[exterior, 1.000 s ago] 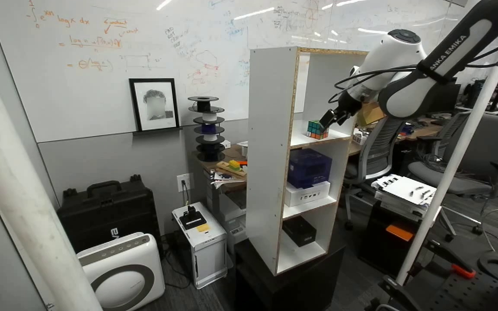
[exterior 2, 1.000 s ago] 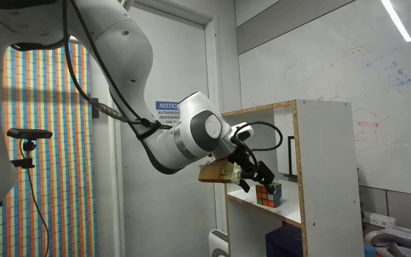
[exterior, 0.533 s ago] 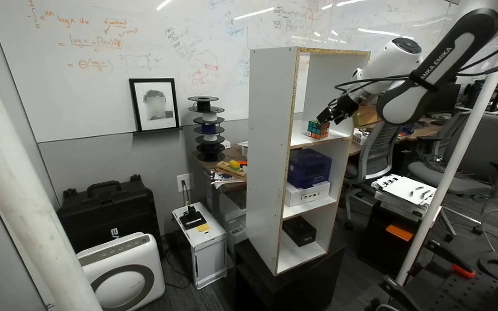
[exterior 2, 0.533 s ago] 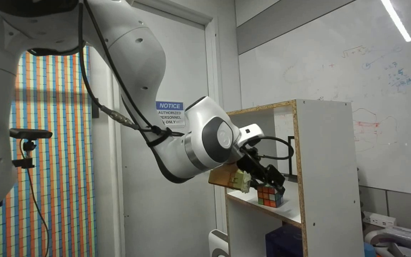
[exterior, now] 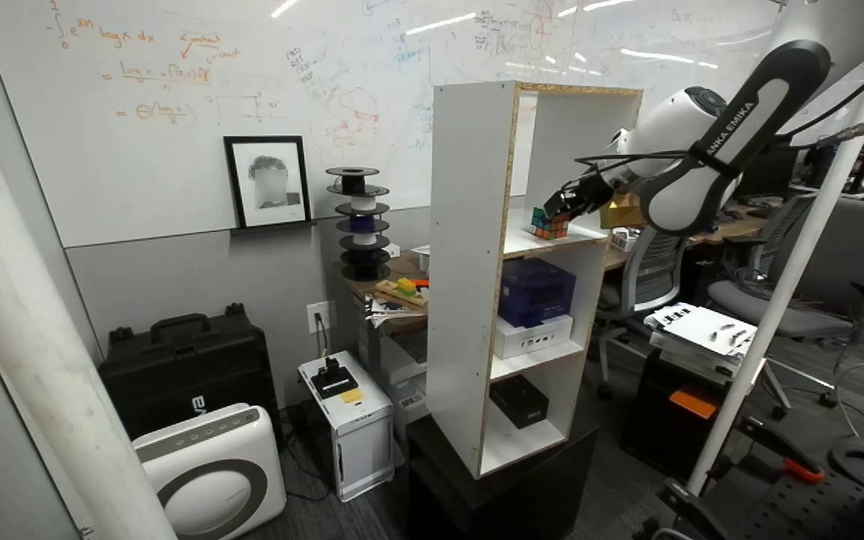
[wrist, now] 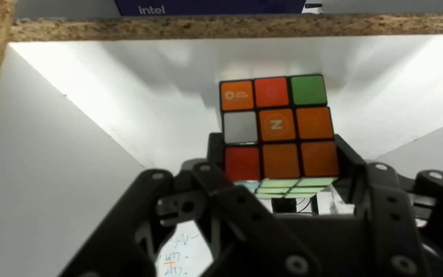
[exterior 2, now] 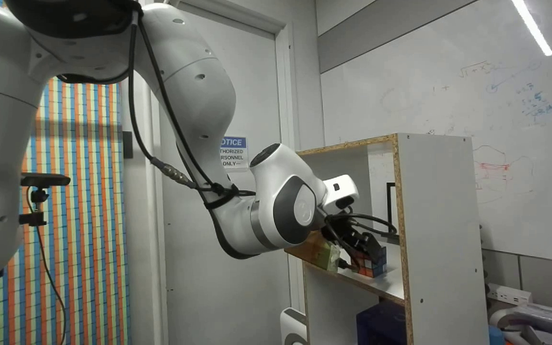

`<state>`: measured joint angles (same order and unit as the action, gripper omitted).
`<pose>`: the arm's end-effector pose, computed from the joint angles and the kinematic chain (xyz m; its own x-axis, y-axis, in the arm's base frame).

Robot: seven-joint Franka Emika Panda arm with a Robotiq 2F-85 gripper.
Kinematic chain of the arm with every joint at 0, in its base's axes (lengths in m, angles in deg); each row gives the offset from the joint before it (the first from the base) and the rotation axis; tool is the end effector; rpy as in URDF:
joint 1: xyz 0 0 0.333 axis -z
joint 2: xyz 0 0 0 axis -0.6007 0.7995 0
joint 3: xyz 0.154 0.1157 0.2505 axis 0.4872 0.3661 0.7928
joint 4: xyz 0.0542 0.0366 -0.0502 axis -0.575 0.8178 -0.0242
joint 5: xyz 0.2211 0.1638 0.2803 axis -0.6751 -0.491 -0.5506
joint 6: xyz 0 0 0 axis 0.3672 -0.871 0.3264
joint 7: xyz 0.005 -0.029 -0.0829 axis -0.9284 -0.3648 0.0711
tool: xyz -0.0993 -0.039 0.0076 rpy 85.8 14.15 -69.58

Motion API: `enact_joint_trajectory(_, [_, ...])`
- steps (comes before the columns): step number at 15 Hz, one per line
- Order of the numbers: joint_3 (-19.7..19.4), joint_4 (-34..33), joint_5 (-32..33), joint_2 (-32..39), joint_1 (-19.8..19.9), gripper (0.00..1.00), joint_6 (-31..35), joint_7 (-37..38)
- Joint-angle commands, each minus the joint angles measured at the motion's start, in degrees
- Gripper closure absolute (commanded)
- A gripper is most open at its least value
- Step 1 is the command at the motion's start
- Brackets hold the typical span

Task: Pick up the Rubik's cube from the top compartment of the cabinet and put it on top of the cabinet.

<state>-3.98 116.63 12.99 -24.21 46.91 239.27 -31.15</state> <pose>0.5396 -0.0863 0.3224 0.6705 -0.0448 0.7406 -0.0570 -0.9983 -0.0088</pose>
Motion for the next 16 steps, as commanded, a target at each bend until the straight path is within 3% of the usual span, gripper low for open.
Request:
enact_joint_trajectory(1, [1.02, 2.08, -0.28, -2.67, -0.09, 0.61, 0.25, 1.87])
enact_joint_trajectory(6, [6.52, 10.49, 2.52, -13.49, 1.57, 0.61, -7.06, 11.5])
enact_joint_trajectory(9, [9.38, 15.58, 1.09, -21.52, -0.07, 0.61, -13.75, 17.03])
enact_joint_trajectory(10, [8.14, 17.85, -9.87, -23.99, -4.46, 0.61, -15.19, 9.99])
enact_joint_trajectory(11, [8.74, 17.83, -5.09, -26.37, -4.21, 0.61, -17.68, 17.15])
enact_joint_trajectory(12, [7.43, 18.79, -8.79, -28.91, -7.46, 0.61, -19.96, 15.73])
enact_joint_trajectory(13, [9.08, 19.9, -16.85, -31.35, -8.77, 0.61, -22.72, 10.74])
enact_joint_trajectory(14, [9.12, 20.0, -20.83, -34.3, -10.3, 0.61, -25.71, 9.77])
enact_joint_trajectory(16, [10.64, 18.93, -28.24, -40.35, -11.13, 0.61, -33.22, 6.86])
